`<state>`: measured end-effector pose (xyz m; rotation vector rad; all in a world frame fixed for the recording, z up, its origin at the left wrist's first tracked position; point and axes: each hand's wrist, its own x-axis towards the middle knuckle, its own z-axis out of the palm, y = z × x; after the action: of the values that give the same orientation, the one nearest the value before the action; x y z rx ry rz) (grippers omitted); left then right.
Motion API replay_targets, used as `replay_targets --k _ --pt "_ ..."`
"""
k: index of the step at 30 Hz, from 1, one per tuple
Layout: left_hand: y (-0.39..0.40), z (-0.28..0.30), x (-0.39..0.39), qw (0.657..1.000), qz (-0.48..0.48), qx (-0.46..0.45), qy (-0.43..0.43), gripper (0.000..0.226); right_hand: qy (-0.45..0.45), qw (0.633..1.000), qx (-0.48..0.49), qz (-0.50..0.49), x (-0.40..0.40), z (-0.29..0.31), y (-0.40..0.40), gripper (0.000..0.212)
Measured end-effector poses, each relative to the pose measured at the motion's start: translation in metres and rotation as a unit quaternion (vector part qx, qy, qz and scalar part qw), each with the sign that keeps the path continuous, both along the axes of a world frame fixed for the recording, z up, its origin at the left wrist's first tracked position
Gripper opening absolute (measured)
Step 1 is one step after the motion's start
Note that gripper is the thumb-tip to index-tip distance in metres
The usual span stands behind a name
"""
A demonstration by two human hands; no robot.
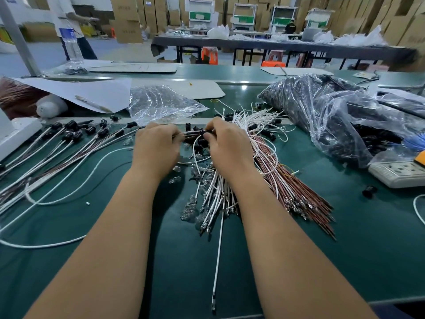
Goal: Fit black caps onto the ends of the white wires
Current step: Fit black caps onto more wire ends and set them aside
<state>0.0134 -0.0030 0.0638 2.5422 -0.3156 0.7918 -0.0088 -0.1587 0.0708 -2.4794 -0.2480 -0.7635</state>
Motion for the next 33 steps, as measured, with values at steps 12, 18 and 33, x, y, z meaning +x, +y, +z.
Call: replay_targets --k 12,18,33 --pt "-0.011 -0.001 -0.006 0.986 -0.111 -0.120 0.035 0.010 0.030 0.996 0.076 0.045 -0.001 -0.001 0.001 0.019" --pt "-0.007 -0.003 -0.004 0.976 -0.116 -0.182 0.038 0.011 0.045 0.986 0.157 0.019 0.002 -0.001 -0.004 0.024" --pt "-0.011 -0.006 -0.001 0.976 -0.133 -0.164 0.045 0.006 0.046 0.974 0.220 0.034 0.002 0.001 -0.003 0.007"
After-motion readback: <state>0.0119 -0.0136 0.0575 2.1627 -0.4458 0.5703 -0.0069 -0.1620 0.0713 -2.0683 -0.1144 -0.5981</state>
